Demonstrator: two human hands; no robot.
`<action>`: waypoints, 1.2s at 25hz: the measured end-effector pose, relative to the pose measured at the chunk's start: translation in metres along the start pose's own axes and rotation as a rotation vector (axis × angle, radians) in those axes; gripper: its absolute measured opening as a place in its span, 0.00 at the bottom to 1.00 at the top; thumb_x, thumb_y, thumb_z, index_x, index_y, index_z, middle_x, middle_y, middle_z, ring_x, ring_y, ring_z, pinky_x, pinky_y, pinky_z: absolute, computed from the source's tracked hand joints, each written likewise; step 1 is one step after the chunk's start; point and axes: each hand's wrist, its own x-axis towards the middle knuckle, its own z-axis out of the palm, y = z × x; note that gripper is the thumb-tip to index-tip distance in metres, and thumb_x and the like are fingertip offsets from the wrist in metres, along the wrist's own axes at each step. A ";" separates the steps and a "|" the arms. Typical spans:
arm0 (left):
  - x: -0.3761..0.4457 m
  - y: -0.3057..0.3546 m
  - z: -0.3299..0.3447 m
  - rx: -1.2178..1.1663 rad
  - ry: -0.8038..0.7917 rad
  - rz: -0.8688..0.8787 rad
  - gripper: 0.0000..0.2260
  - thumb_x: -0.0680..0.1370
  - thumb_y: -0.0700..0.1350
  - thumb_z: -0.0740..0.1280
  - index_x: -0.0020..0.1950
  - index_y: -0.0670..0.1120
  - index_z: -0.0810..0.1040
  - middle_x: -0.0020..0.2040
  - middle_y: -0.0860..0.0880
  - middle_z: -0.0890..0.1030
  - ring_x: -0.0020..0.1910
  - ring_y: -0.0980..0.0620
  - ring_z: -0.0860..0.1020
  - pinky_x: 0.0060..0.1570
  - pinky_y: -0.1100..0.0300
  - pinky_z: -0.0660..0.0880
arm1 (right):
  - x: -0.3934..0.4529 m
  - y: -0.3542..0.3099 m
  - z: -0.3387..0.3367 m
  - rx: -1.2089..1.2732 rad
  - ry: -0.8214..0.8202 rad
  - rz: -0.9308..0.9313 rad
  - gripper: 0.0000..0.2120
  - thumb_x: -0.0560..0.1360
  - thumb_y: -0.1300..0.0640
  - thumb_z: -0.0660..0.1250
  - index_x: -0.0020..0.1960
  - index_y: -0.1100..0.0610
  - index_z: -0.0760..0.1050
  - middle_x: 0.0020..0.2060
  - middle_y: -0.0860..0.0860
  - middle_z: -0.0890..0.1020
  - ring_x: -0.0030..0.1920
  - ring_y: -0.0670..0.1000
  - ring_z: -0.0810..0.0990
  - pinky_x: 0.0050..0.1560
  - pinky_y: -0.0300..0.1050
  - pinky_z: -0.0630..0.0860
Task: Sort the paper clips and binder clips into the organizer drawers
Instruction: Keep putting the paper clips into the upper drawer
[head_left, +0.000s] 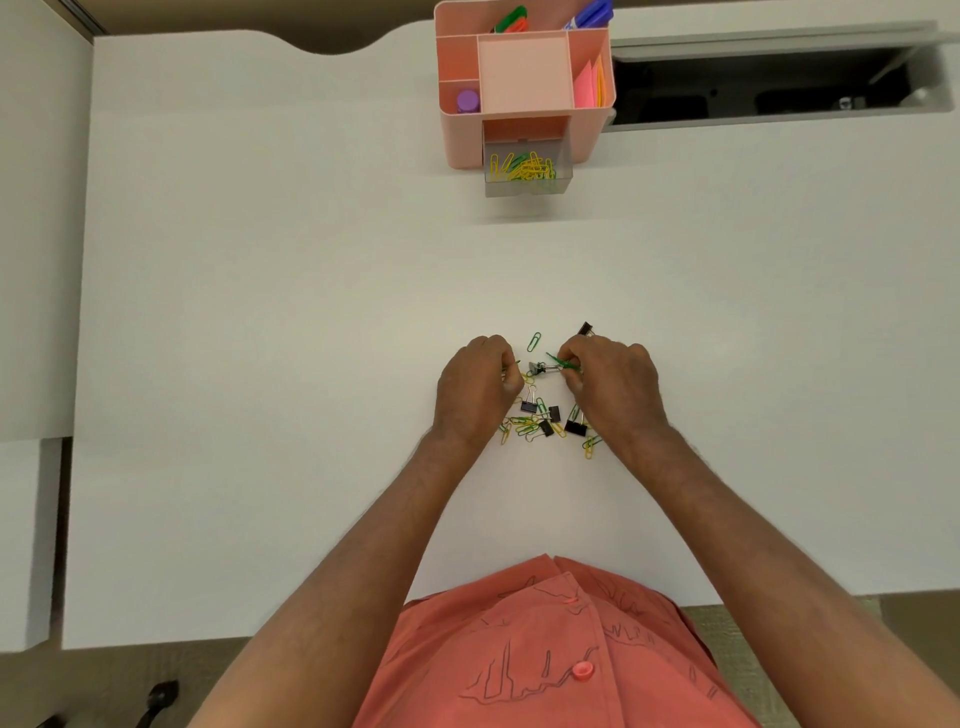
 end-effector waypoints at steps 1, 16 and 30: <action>0.000 -0.001 -0.001 -0.035 -0.002 -0.011 0.02 0.76 0.42 0.66 0.44 0.47 0.76 0.42 0.53 0.79 0.42 0.50 0.77 0.42 0.52 0.77 | 0.001 -0.001 0.000 -0.005 -0.015 0.008 0.04 0.77 0.56 0.70 0.52 0.50 0.81 0.44 0.47 0.84 0.45 0.53 0.81 0.51 0.49 0.70; 0.021 0.007 -0.030 -0.324 0.004 -0.125 0.03 0.78 0.47 0.69 0.45 0.52 0.79 0.42 0.57 0.81 0.36 0.60 0.76 0.38 0.63 0.72 | 0.032 -0.003 -0.059 0.800 -0.106 0.270 0.04 0.75 0.58 0.75 0.45 0.49 0.84 0.36 0.49 0.86 0.32 0.43 0.78 0.36 0.38 0.75; 0.157 0.054 -0.107 -0.137 0.334 0.103 0.03 0.78 0.46 0.68 0.50 0.52 0.81 0.48 0.57 0.82 0.44 0.56 0.79 0.41 0.57 0.78 | 0.205 -0.037 -0.096 0.171 0.180 -0.033 0.09 0.78 0.55 0.69 0.56 0.48 0.84 0.52 0.46 0.86 0.54 0.51 0.82 0.54 0.53 0.80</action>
